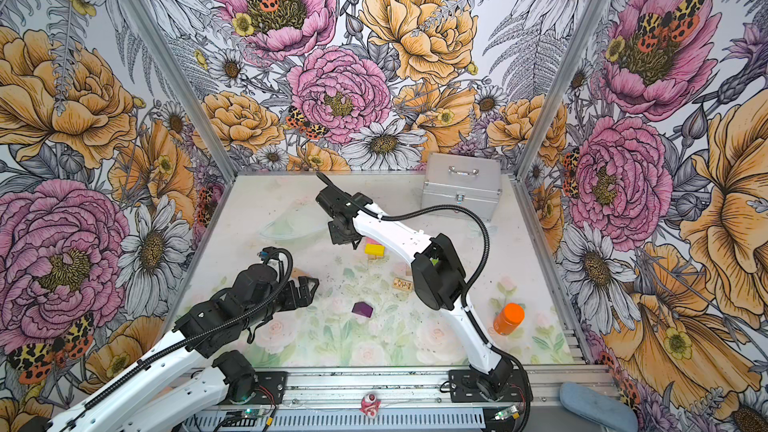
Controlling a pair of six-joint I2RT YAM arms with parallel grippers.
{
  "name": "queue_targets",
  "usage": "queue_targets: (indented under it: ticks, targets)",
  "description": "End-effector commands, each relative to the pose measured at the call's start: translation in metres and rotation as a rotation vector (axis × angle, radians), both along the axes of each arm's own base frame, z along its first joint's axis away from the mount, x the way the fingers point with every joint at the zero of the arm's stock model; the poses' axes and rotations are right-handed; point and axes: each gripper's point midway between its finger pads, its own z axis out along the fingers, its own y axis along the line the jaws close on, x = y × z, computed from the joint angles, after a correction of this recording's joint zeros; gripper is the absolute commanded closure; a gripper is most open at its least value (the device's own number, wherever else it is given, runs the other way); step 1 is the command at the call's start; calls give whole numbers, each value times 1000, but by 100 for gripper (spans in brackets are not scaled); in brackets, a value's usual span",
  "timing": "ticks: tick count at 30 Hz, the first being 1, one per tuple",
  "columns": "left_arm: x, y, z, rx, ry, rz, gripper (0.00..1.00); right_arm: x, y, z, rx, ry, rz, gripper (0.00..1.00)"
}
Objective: Build the wood block tower
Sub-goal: 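Carry the wooden bar with the right gripper over the pink and yellow blocks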
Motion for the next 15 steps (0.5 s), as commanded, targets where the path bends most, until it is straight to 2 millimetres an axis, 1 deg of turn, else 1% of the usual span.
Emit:
queue_targets:
  ticks: [1, 2, 3, 6, 9, 12, 15]
  targets:
    - [7, -11, 17, -37, -37, -42, 1, 2, -17, 29, 9, -73, -60, 88]
    - [7, -12, 17, -38, -39, -44, 1, 9, -31, 28, 5, -72, -94, 88]
    - [8, -13, 17, -38, -38, -47, 1, 9, -39, 27, 2, -75, -112, 88]
    - [9, -15, 17, -41, -36, -53, 1, 7, -58, 23, 0, -74, -160, 88]
    - [9, -15, 16, -41, -32, -52, 1, 6, -76, 14, 0, -56, -202, 88]
    - [9, -15, 16, -43, -30, -50, 1, 5, -88, 7, 0, -46, -231, 88]
    - [10, -15, 15, -43, -28, -43, 1, 5, -92, 0, 3, -35, -247, 88]
